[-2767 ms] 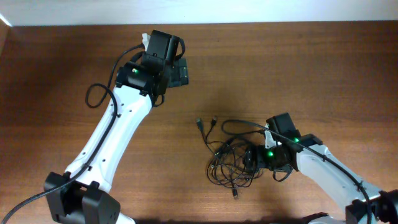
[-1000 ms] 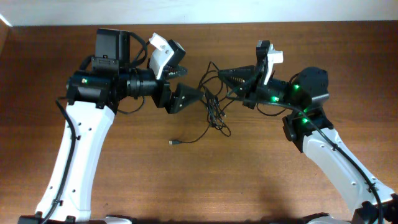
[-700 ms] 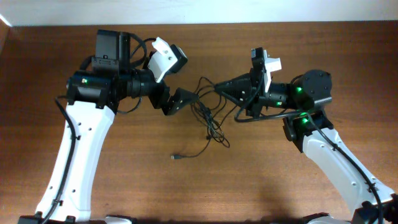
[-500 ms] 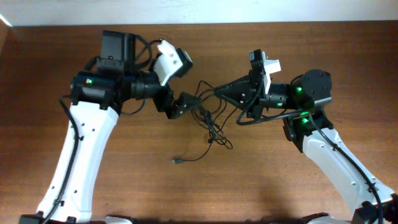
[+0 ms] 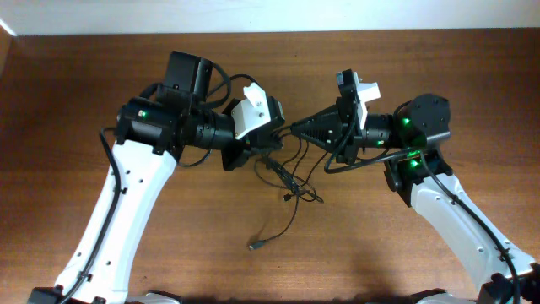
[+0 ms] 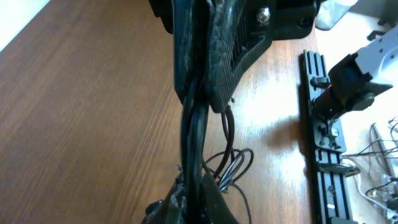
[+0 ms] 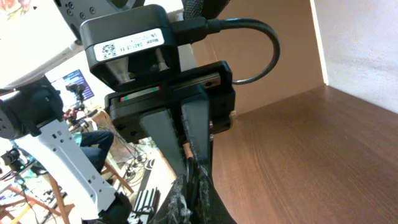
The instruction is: Untangle cables
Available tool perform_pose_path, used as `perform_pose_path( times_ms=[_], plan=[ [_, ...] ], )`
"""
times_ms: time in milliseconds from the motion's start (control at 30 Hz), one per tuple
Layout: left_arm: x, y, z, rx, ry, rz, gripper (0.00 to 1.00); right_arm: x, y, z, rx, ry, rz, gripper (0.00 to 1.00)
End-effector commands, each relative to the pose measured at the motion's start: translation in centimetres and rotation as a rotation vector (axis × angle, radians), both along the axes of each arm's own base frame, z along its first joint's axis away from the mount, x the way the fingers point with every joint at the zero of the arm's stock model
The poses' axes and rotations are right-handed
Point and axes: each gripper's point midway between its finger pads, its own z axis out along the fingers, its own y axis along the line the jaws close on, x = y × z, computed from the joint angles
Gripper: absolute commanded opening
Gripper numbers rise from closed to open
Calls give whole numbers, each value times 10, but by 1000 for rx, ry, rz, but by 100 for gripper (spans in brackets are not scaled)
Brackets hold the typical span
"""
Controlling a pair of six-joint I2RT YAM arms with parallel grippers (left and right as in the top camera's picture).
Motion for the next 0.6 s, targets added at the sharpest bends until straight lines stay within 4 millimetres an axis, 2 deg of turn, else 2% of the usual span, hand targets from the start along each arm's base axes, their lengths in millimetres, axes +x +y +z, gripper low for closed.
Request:
perform_pose_path(
  times_ms=[0, 33, 100, 233, 267, 333, 367, 400, 500, 567],
  plan=[
    [-4, -2, 9, -23, -26, -17, 0, -6, 0, 9, 0, -26, 34, 4],
    [-2, -1, 8, -10, -29, -8, 0, -6, 0, 9, 0, -26, 34, 5],
    [5, 7, 1, 46, -48, 31, 0, -6, 0, 7, -2, -14, 34, 13],
    [30, 29, 13, -9, 35, 231, 0, -5, 0, 5, -8, 11, 33, 13],
    [38, 37, 16, -27, 62, 291, 0, -5, 0, 5, -8, 11, 33, 24],
    [51, 52, 19, -64, 126, 404, 0, -3, 0, 1, -15, 45, 26, 38],
    [56, 57, 21, -84, 157, 450, 0, -3, 0, -4, -24, 83, 27, 54],
    [58, 59, 24, -114, 194, 476, 0, -2, 0, -8, -33, 120, 27, 66],
    [51, 49, 39, -209, 246, 423, 0, 2, 0, -31, -77, 242, 6, 78],
    [55, 48, 43, -231, 258, 440, 0, 10, 0, -47, -107, 353, -58, 82]
  ],
)
